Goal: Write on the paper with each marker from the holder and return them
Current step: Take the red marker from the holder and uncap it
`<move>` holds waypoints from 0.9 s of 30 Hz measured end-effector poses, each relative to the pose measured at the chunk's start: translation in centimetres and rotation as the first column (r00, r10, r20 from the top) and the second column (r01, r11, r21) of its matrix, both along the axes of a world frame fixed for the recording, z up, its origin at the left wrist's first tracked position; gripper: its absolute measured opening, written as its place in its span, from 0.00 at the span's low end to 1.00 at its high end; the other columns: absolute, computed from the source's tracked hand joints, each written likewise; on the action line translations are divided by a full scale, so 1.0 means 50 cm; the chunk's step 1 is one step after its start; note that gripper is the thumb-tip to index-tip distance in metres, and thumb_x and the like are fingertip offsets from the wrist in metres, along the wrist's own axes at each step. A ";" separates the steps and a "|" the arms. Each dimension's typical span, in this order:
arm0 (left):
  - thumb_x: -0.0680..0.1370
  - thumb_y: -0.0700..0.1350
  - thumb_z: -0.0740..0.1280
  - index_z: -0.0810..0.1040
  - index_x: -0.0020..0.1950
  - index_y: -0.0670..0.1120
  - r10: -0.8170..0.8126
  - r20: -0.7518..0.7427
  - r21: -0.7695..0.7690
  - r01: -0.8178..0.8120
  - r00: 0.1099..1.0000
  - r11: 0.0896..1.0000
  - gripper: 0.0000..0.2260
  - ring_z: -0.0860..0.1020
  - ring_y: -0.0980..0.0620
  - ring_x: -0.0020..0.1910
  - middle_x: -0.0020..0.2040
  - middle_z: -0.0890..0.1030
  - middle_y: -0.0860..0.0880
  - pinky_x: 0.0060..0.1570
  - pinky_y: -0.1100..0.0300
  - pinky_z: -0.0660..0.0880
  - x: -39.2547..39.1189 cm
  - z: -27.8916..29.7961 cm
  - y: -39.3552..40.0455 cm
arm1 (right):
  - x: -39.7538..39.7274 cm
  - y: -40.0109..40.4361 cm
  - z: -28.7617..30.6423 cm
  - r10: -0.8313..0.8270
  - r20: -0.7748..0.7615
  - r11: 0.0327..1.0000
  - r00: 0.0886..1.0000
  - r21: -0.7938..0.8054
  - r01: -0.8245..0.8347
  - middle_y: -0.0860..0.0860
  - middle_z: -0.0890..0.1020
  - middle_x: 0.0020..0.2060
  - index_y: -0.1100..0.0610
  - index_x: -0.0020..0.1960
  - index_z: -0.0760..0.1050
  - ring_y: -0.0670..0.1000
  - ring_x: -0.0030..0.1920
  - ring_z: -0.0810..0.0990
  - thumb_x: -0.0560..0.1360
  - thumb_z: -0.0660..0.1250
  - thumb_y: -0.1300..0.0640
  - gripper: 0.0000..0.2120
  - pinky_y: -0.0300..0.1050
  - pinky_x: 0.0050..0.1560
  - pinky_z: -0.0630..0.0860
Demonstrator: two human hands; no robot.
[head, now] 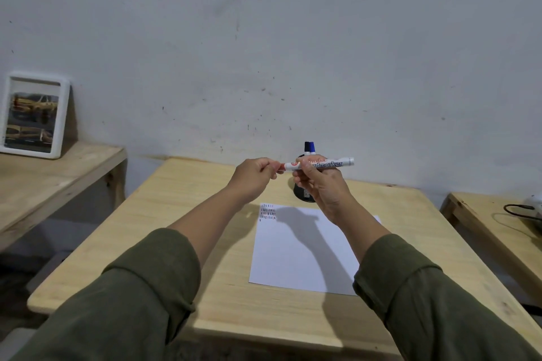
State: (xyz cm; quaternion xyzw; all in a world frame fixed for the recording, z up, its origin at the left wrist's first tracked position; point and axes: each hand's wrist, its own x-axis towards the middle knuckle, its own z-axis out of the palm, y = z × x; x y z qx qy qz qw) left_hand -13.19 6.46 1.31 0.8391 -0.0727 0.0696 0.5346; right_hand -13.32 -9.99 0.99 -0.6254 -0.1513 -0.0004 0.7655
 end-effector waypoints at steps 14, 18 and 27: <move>0.78 0.53 0.60 0.80 0.42 0.49 0.176 -0.177 -0.024 -0.183 0.968 0.983 0.13 0.74 0.54 0.44 0.38 0.78 0.54 0.39 0.64 0.68 0.012 -0.054 0.091 | 0.005 -0.034 -0.021 0.092 -0.088 0.996 0.992 0.021 -0.091 0.52 0.81 0.38 0.57 0.49 0.76 0.48 0.39 0.80 0.77 0.61 0.65 0.07 0.38 0.44 0.78; 0.72 0.45 0.70 0.82 0.49 0.46 0.221 -0.096 0.023 -0.220 0.971 0.975 0.07 0.76 0.55 0.44 0.42 0.81 0.50 0.37 0.70 0.68 0.000 -0.083 0.096 | 0.006 -0.039 -0.038 0.081 -0.118 0.996 0.990 0.041 -0.077 0.53 0.81 0.38 0.58 0.51 0.75 0.48 0.37 0.81 0.78 0.60 0.66 0.07 0.38 0.41 0.79; 0.70 0.40 0.68 0.82 0.44 0.46 0.280 -0.118 0.207 -0.252 0.953 0.945 0.05 0.76 0.55 0.39 0.39 0.79 0.50 0.37 0.73 0.68 -0.010 -0.145 0.069 | -0.002 -0.022 -0.071 0.088 -0.171 0.996 0.981 0.038 -0.082 0.55 0.80 0.37 0.59 0.49 0.75 0.48 0.35 0.80 0.78 0.60 0.67 0.06 0.37 0.39 0.79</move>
